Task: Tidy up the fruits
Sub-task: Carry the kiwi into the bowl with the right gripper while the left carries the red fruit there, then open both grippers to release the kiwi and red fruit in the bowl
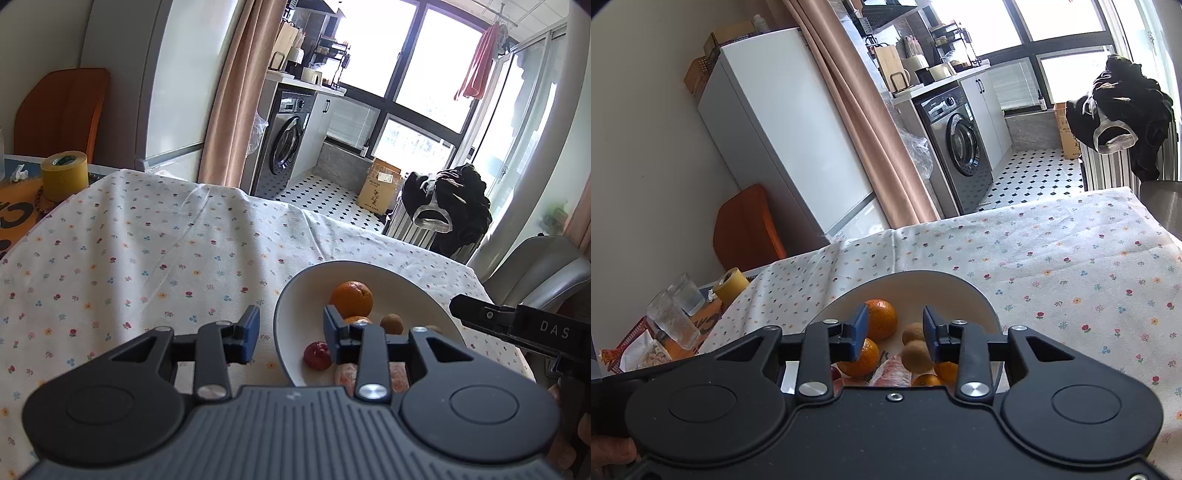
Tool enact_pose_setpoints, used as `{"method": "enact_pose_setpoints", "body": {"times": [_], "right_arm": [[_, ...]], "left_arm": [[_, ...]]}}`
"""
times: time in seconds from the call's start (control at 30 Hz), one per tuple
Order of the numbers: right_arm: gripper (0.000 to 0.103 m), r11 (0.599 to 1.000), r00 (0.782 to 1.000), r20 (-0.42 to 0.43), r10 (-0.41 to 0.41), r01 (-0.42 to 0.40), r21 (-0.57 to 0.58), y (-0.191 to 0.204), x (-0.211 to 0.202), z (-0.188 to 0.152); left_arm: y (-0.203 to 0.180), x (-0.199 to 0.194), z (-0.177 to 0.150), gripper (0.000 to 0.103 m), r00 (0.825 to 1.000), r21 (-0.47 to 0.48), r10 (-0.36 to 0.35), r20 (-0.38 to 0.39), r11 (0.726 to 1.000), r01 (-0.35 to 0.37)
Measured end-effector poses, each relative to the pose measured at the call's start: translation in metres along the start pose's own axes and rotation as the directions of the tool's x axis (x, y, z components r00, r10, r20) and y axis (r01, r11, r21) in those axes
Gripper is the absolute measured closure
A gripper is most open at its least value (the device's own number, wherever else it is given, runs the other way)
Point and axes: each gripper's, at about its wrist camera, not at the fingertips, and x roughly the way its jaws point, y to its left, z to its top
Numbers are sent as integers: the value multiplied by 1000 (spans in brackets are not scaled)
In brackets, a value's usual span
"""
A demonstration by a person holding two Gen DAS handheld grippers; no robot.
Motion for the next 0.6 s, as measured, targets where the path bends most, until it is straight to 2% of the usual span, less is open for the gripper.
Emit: {"method": "enact_pose_setpoints", "body": {"times": [0.1, 0.33, 0.43, 0.6], "right_arm": [[68, 1000, 1000, 3, -6, 6, 4, 0, -5, -1], [63, 1000, 1000, -19, 4, -4, -1, 6, -12, -11], [58, 1000, 1000, -24, 12, -13, -12, 9, -17, -15], [52, 1000, 999, -39, -2, 1, -26, 13, -22, -20]], "left_arm": [[3, -5, -2, 62, 1000, -8, 7, 7, 1000, -7], [12, -22, -7, 30, 999, -49, 32, 23, 998, -31], [13, -32, -9, 24, 998, -48, 45, 32, 998, -43], [20, -44, -15, 19, 998, -67, 40, 43, 997, -37]]}}
